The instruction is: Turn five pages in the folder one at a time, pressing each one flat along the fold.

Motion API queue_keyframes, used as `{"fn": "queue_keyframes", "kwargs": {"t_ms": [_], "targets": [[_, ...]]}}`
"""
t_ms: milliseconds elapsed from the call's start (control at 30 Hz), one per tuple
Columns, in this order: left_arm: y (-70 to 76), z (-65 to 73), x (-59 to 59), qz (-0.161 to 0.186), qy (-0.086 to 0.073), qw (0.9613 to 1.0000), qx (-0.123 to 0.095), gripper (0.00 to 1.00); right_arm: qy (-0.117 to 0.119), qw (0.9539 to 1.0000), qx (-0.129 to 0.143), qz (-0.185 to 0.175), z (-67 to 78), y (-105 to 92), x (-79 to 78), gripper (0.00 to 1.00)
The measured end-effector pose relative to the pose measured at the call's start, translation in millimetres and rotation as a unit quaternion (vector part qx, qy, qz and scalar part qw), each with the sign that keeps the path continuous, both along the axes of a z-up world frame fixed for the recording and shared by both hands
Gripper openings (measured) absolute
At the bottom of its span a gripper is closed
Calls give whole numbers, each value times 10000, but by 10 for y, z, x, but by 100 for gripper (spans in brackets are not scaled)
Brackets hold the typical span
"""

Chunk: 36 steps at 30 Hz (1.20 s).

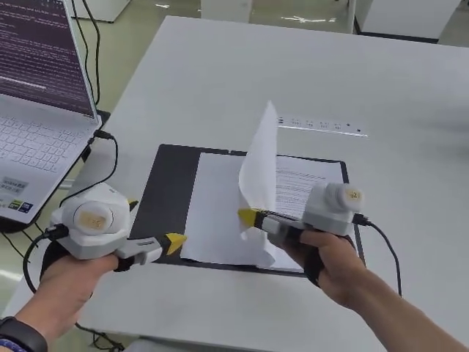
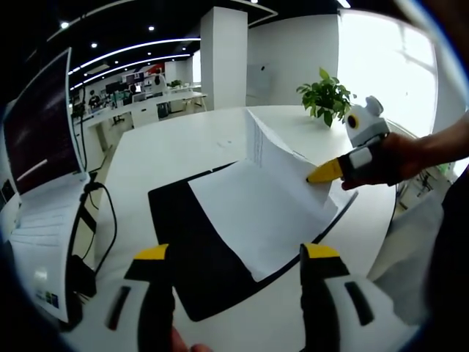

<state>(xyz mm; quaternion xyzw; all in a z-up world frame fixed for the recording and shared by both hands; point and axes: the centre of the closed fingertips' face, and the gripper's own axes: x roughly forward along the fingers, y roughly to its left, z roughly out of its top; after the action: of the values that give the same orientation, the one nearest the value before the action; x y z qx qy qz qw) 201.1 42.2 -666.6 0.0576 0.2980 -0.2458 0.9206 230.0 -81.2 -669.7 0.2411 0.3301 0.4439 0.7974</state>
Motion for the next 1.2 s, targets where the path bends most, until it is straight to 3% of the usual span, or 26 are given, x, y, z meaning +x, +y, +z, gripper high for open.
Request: {"fn": "queue_keyframes", "kwargs": {"t_ms": [767,1000,1200], "targets": [[118,22,-68,80,2,9999,-62,70,277,9982,-97,521,-217,484,-114,0],[70,-27,-77,9,40,9999,-141,69,573,9963,-183,617,-421,556,-112,0],[21,-78,-113,-25,101,9998,-175,69,1084,9924,-147,564,-646,664,-135,0]]}}
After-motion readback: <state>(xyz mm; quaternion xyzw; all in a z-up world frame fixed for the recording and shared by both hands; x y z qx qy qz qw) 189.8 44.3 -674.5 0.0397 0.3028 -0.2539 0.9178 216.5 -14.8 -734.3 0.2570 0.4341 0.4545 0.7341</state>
